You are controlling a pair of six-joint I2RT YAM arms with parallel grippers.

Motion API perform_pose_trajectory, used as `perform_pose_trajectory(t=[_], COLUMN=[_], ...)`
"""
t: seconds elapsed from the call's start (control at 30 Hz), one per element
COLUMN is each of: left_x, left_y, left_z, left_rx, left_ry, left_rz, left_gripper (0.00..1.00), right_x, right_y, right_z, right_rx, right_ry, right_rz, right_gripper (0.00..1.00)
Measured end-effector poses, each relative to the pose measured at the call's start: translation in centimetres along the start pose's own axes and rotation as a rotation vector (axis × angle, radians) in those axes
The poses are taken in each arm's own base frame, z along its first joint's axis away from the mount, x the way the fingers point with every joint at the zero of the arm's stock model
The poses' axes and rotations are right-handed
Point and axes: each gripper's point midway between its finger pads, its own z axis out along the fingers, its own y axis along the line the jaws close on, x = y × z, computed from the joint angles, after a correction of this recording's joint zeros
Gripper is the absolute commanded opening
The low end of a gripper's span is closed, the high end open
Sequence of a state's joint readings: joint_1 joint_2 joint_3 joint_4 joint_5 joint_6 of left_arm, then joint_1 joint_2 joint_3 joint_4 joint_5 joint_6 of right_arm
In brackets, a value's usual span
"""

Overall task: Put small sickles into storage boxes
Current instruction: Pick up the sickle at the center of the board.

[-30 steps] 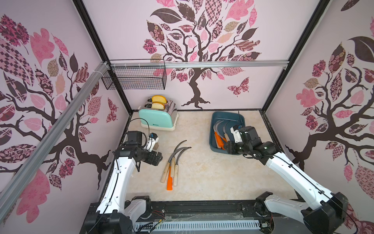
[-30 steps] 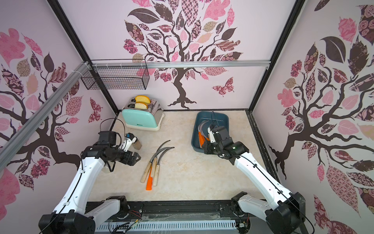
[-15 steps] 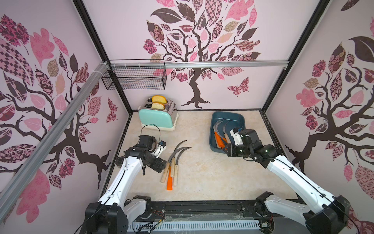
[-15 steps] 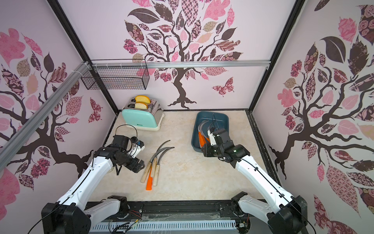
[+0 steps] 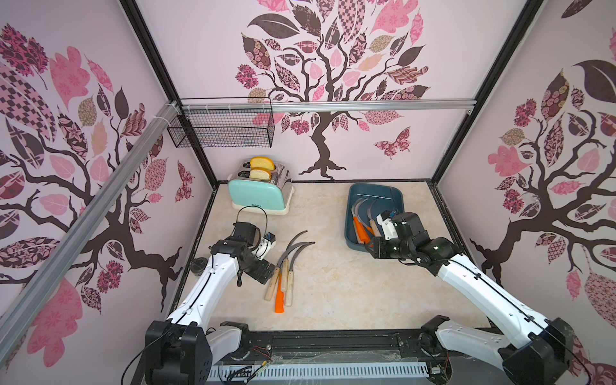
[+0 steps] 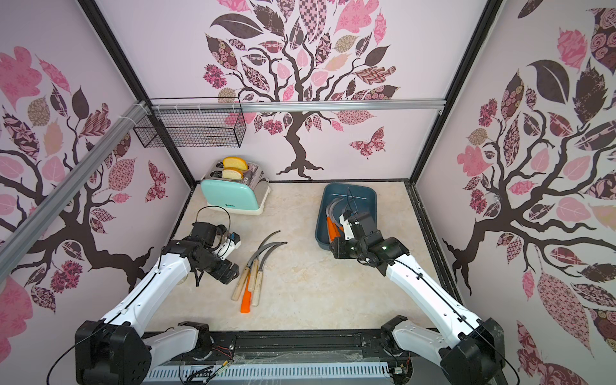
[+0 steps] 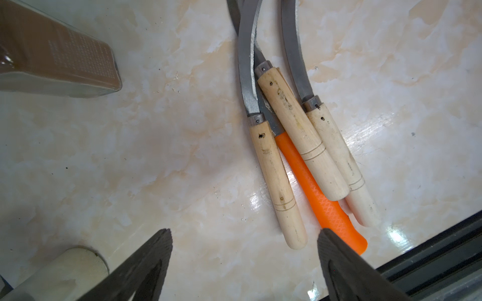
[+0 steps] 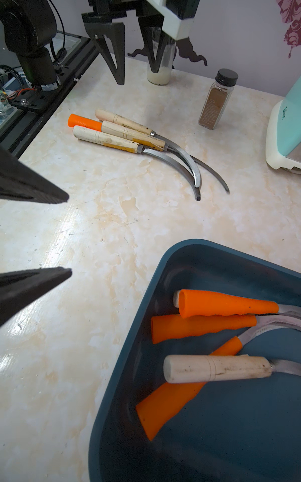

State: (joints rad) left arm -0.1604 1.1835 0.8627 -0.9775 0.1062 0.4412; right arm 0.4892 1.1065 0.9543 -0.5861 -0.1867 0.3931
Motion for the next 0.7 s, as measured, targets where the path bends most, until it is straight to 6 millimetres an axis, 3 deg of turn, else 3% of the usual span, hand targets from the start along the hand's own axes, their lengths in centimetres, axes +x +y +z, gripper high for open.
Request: perform_pose_trajectory(t=[0.27,0.7], left_x=[0.6,0.9], left_y=[-1.9,-1.8], left_z=[2.3,4.4], left_rx=[0.014,0.025], left_ry=[0.081,0.131], left_rz=[0.086,0.048], left_gripper=[0.91,0.87], right_x=[0.4,0.4], right_y=[0.0,0.1], right_z=[0.3,0.1], right_rx=[-0.004,-0.007], right_ry=[0.007,-0.001], right_rz=[0.003,0.005], right_gripper=[0.44,0.44])
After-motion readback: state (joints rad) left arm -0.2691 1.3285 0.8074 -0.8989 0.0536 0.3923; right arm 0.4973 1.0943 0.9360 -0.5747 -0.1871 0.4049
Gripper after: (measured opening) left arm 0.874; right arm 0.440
